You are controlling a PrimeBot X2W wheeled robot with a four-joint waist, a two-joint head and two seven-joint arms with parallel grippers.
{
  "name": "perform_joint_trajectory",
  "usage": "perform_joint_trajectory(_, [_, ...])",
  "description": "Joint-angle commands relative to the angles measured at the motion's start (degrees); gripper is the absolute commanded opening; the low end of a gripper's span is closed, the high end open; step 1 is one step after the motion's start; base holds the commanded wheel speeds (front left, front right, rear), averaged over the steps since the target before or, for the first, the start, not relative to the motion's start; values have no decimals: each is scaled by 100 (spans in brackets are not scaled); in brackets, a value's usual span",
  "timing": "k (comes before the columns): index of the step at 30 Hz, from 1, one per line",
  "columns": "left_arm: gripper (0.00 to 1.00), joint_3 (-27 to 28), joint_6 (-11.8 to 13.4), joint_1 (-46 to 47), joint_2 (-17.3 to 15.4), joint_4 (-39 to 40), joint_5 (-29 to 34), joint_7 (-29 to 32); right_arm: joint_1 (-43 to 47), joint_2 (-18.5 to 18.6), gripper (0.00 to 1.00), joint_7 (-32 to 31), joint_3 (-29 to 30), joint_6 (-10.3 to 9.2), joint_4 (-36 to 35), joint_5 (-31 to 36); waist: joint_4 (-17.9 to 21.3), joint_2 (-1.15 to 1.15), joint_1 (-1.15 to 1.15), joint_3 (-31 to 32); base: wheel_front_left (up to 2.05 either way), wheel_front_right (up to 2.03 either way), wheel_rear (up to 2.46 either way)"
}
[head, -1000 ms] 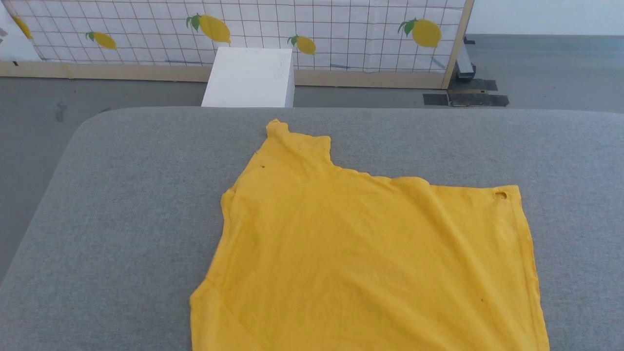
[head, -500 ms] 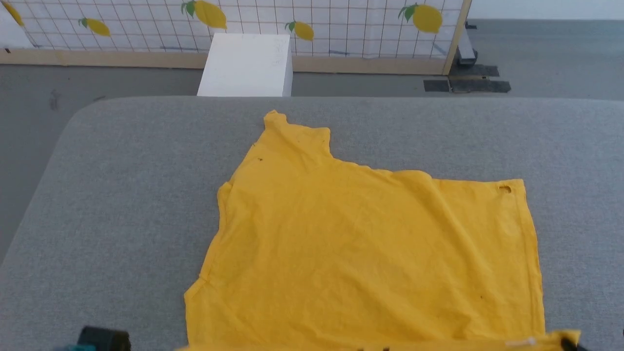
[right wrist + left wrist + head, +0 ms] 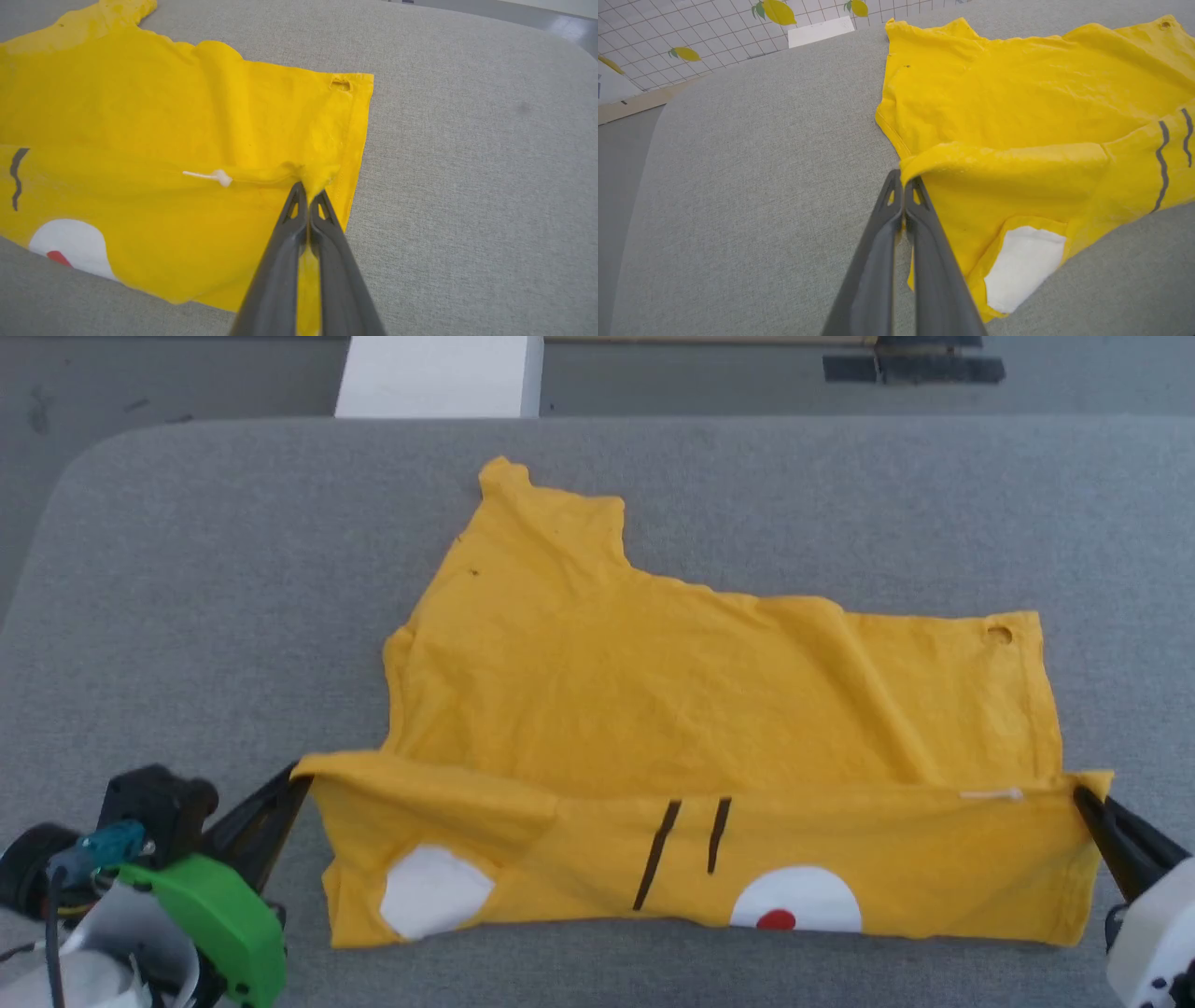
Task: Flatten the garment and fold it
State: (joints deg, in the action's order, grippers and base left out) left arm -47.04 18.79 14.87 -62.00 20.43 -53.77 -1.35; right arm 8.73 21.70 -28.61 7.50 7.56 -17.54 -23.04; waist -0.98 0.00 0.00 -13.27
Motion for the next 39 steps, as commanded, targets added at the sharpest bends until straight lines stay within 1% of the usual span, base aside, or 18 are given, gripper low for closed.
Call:
perform_joint_trajectory(1, [0, 12, -100, 188, 147, -150, 109, -68, -193, 32, 0, 55, -68, -8, 87, 72, 83, 0, 0, -347, 0, 0, 0])
perform_joint_trajectory(5, [0, -102, -397, 394, 482, -595, 139, -68, -480, 17, 0, 60, -253, -8, 390, 108, 138, 0, 0, -500, 0, 0, 0])
perform_joint_trajectory(11, [0, -168, -664, 699, 1023, -1489, 264, -320, -793, -23, 0, 197, -483, -8, 945, 124, 140, 0, 0, -657, 0, 0, 0])
perform_joint_trajectory(16, [0, -247, -864, 874, 1380, -2142, 205, -314, -1000, -115, 0, 242, -535, -8, 1296, 103, 134, 0, 0, -761, 0, 0, 0])
perform_joint_trajectory(17, [2, -233, -892, 904, 1452, -2251, 171, -341, -1040, -140, 0, 249, -531, -8, 1367, 89, 132, 0, 0, -780, 0, 0, 0])
perform_joint_trajectory(18, [27, -223, -912, 927, 1503, -2333, 153, -370, -1071, -162, 4, 260, -522, -8, 1421, 80, 131, 0, 0, -792, 0, 0, 0])
perform_joint_trajectory(19, [30, -226, -945, 955, 1555, -2425, 153, -400, -1107, -173, 35, 284, -524, -8, 1478, 81, 128, 0, 0, -805, 0, 0, 0])
perform_joint_trajectory(20, [37, -215, -961, 971, 1604, -2494, 136, -436, -1132, -174, 49, 304, -531, -8, 1518, 84, 125, 0, 0, -814, 0, 0, 0])
perform_joint_trajectory(21, [43, -189, -981, 985, 1671, -2571, 99, -494, -1159, -178, 93, 327, -539, -8, 1568, 83, 121, 0, 0, -820, 0, 0, 0])
perform_joint_trajectory(22, [76, -172, -995, 994, 1718, -2626, 78, -539, -1181, -191, 100, 347, -536, -8, 1609, 75, 119, 0, 0, -823, 0, 0, 0])
perform_joint_trajectory(23, [95, -161, -1016, 1002, 1772, -2688, 56, -584, -1208, -205, 100, 371, -538, -8, 1665, 65, 117, 0, 0, -824, 0, 0, 0])
perform_joint_trajectory(24, [100, -147, -1039, 1002, 1820, -2731, 19, -618, -1225, -210, 100, 378, -548, -8, 1716, 49, 113, 0, 0, -821, 0, 0, 0])
perform_joint_trajectory(29, [100, -59, -1123, 980, 2032, -2919, -137, -837, -1275, -201, 100, 456, -571, -8, 1933, -69, 65, 0, 0, -680, 0, 0, 0])
perform_joint_trajectory(32, [100, 32, -1124, 878, 2060, -2871, -224, -990, -1205, -147, 100, 465, -592, -8, 1877, -150, 50, 0, 0, -513, 0, 0, 0])
perform_joint_trajectory(34, [100, 146, -1056, 749, 2016, -2751, -254, -1117, -1119, -122, 100, 447, -562, -8, 1718, -229, 52, 0, 0, -388, 0, 0, 0])
perform_joint_trajectory(36, [100, 330, -926, 572, 1966, -2544, -271, -1238, -986, -98, 100, 433, -481, -8, 1445, -257, 49, 0, 0, -253, 0, 0, 0])
perform_joint_trajectory(38, [100, 557, -746, 333, 1915, -2271, -249, -1314, -831, -146, 100, 479, -268, -8, 1105, -229, 43, 0, 0, -110, 0, 0, 0])
perform_joint_trajectory(39, [100, 725, -609, 171, 1909, -2109, -237, -1339, -733, -204, 100, 524, -128, -8, 920, -180, 38, 0, 0, -38, 0, 0, 0])
